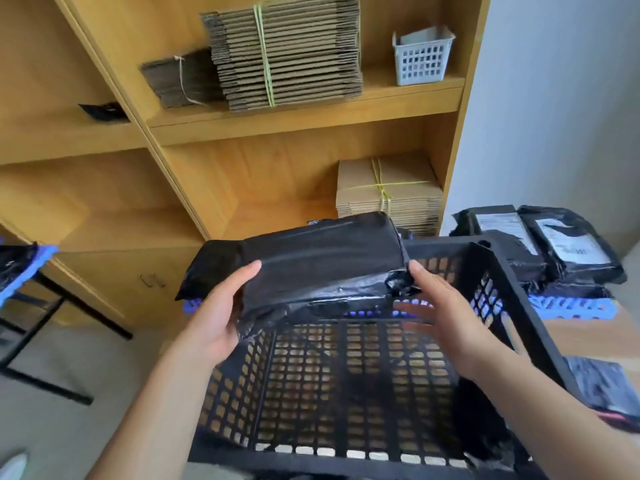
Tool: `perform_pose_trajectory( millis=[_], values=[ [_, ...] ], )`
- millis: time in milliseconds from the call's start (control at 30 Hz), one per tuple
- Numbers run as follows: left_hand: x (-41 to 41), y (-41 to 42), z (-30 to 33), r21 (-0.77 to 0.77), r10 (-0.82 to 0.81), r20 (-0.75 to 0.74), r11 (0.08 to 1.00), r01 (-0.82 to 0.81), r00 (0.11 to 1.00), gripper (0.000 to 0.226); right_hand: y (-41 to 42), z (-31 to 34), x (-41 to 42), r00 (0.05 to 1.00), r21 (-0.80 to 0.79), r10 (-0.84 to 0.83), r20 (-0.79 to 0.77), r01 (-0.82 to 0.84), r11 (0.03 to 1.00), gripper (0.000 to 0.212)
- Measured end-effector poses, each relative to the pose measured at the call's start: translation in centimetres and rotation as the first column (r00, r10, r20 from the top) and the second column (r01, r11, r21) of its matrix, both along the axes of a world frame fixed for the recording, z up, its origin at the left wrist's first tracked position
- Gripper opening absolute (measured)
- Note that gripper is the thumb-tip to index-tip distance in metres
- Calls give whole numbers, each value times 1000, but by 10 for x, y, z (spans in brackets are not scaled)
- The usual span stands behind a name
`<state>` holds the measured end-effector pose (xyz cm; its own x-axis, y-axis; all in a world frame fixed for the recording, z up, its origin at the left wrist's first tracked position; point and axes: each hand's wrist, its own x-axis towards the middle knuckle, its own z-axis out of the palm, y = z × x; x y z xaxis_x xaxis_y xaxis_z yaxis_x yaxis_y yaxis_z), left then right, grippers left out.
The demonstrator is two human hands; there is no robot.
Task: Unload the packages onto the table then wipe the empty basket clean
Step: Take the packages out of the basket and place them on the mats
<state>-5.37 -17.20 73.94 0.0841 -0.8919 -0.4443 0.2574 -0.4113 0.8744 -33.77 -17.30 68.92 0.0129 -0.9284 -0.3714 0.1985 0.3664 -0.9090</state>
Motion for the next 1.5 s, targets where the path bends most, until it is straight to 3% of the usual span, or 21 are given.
perform_pose_trajectory(
  millis=[133,233,333,400,467,533,567,633,667,733,833,900,967,1000,1067,1133,1200,1267,1367,1433,1500],
  values=[
    [11,13,-18,52,71,-111,997,-65,991,50,-10,1,24,958,55,73,277,-92,994,49],
    [18,21,-25,8,46,-150,999,-45,988,50,-21,3,37,951,45,45,307,-61,997,37],
    [24,26,-20,-118,126,-160,982,-146,979,55,-29,4,51,960,86,33,280,-59,994,39],
    [27,30,-14,-278,164,-49,945,-171,985,63,-31,3,62,977,127,23,214,-51,991,45],
    [26,38,-10,-490,163,206,871,-43,965,67,-31,2,69,963,178,-22,268,-27,984,64],
    [29,43,-9,-634,234,549,742,218,802,69,-31,5,78,924,213,-63,378,-20,977,81],
    [33,41,-12,-648,306,700,652,393,646,71,-31,9,83,896,210,-50,442,-49,976,86],
    [41,36,-22,-567,464,812,488,663,353,75,-33,17,94,830,178,23,557,-147,973,90],
    [44,34,-27,-537,516,807,435,723,289,75,-36,21,99,809,159,55,585,-181,970,89],
    [52,32,-35,-523,577,777,372,767,251,61,-44,31,111,822,130,101,561,-207,970,77],
    [72,24,-41,-501,612,763,360,787,206,49,-58,43,135,910,129,126,396,-191,973,37],
    [85,15,-39,-459,602,785,401,792,150,57,-69,48,149,937,132,134,322,-185,974,26],
    [103,5,-34,-415,515,848,506,756,121,63,-86,51,168,954,119,122,276,-159,980,27],
    [110,1,-29,-421,443,881,569,706,168,67,-94,55,176,960,95,119,255,-147,984,27],
    [129,-11,-25,-493,272,852,704,511,447,72,-115,60,195,973,45,126,194,-137,990,28],
    [144,-26,-22,-489,147,632,837,245,761,75,-133,68,211,970,-2,183,163,-185,983,29],
    [163,-47,-18,-308,47,330,949,61,943,78,-152,68,231,960,-36,242,139,-239,970,30],
    [183,-69,-19,-110,-32,37,993,36,999,65,-168,67,255,954,-54,280,106,-276,960,41],
    [210,-98,-25,-85,-2,-110,996,-7,994,56,-193,59,280,952,-63,303,50,-300,952,59],
    [225,-123,-38,-89,60,-121,993,-71,991,51,-210,45,282,958,-64,206,-200,-222,973,68],
    [240,-151,-63,-79,108,-84,990,-115,991,34,-219,19,268,807,-138,-8,-590,-91,986,61]
  ],
)
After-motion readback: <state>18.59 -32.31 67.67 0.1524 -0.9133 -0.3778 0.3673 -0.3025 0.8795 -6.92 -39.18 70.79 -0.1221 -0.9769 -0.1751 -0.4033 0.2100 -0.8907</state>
